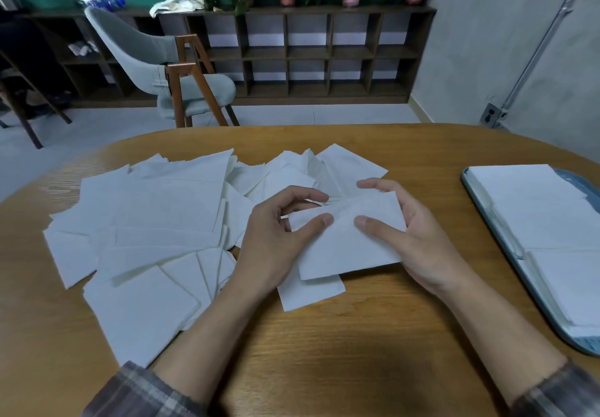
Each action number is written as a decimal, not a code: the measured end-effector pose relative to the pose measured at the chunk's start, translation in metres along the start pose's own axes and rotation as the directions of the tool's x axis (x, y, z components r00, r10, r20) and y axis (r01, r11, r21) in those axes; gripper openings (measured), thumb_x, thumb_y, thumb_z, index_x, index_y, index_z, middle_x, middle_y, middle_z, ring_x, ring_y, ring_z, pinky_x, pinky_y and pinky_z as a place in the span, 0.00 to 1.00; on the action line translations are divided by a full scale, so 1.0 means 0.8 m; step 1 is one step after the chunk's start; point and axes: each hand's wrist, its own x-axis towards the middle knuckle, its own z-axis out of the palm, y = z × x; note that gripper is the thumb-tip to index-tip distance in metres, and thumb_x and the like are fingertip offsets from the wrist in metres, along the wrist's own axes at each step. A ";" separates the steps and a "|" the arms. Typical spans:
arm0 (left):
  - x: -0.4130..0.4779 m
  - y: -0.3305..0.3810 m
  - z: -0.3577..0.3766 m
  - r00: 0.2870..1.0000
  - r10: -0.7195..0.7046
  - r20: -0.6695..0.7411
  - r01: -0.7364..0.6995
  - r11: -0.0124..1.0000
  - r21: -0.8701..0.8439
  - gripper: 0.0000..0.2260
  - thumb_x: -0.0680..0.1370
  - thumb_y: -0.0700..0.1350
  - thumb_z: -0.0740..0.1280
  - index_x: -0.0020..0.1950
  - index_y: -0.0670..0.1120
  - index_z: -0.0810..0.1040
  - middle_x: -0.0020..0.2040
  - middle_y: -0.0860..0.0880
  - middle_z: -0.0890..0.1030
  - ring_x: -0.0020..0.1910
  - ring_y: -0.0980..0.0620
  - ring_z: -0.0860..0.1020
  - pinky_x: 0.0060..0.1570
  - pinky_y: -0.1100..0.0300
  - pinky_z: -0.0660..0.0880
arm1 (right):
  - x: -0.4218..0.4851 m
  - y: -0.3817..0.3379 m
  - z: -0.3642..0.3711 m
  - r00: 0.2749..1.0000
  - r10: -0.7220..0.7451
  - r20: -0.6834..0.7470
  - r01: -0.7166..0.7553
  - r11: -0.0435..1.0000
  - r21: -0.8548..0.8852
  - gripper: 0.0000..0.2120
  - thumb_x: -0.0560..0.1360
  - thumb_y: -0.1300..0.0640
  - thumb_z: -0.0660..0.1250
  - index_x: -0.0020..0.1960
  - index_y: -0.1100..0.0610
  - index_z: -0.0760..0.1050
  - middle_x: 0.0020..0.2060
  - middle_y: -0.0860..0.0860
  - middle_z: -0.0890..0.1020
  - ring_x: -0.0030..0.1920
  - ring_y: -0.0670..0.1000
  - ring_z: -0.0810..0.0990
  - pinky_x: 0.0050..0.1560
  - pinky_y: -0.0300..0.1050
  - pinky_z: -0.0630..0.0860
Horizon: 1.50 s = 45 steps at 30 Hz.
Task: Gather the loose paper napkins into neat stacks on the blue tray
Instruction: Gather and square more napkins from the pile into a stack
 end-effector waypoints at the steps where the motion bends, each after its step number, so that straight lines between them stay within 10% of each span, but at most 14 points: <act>1: 0.000 -0.001 0.001 1.000 -0.002 0.006 0.002 1.000 0.002 0.08 0.77 0.40 0.78 0.53 0.51 0.85 0.49 0.56 0.87 0.50 0.59 0.84 0.42 0.65 0.77 | 0.000 0.000 0.000 1.000 -0.015 -0.013 0.014 0.999 -0.048 0.21 0.77 0.58 0.75 0.65 0.40 0.77 0.53 0.43 0.85 0.54 0.48 0.85 0.48 0.41 0.80; 8: -0.004 0.004 -0.001 0.991 -0.044 0.130 0.033 0.996 0.083 0.14 0.78 0.51 0.76 0.63 0.59 0.81 0.61 0.62 0.82 0.60 0.60 0.81 0.57 0.58 0.81 | -0.002 -0.007 -0.003 0.998 -0.057 0.015 0.055 0.990 0.129 0.28 0.76 0.63 0.73 0.69 0.41 0.70 0.53 0.51 0.85 0.51 0.53 0.86 0.44 0.46 0.83; 18: -0.004 -0.010 -0.005 0.982 0.111 0.152 -0.163 0.905 0.392 0.25 0.78 0.48 0.76 0.70 0.63 0.69 0.51 0.58 0.80 0.45 0.55 0.79 0.43 0.65 0.76 | 0.001 0.007 -0.007 0.992 -0.129 0.004 0.122 0.928 -0.352 0.11 0.79 0.66 0.72 0.52 0.51 0.88 0.51 0.39 0.88 0.59 0.37 0.82 0.59 0.27 0.71; 27: -0.009 -0.018 -0.016 0.889 -0.087 0.449 -0.266 0.702 0.661 0.19 0.66 0.68 0.79 0.48 0.60 0.79 0.45 0.62 0.78 0.48 0.62 0.76 0.39 0.66 0.66 | 0.013 0.026 -0.022 0.970 -0.166 -0.179 0.045 0.842 -0.537 0.14 0.79 0.65 0.71 0.53 0.47 0.88 0.52 0.35 0.86 0.60 0.32 0.79 0.59 0.21 0.66; 36: -0.012 -0.012 -0.011 0.928 0.050 0.370 -0.230 0.858 0.459 0.05 0.75 0.44 0.77 0.42 0.52 0.83 0.41 0.56 0.84 0.46 0.56 0.82 0.44 0.69 0.72 | 0.008 0.017 -0.017 0.969 -0.197 -0.147 0.106 0.874 -0.474 0.16 0.80 0.65 0.69 0.54 0.46 0.87 0.53 0.32 0.85 0.61 0.32 0.79 0.61 0.23 0.67; 45: -0.011 0.005 -0.002 0.982 -0.001 0.190 -0.006 0.999 0.036 0.02 0.81 0.44 0.74 0.49 0.47 0.84 0.45 0.49 0.85 0.45 0.53 0.81 0.48 0.64 0.76 | -0.002 0.011 -0.007 0.976 -0.177 0.127 0.213 0.896 -0.390 0.21 0.74 0.67 0.77 0.60 0.46 0.84 0.57 0.38 0.86 0.62 0.44 0.82 0.63 0.45 0.76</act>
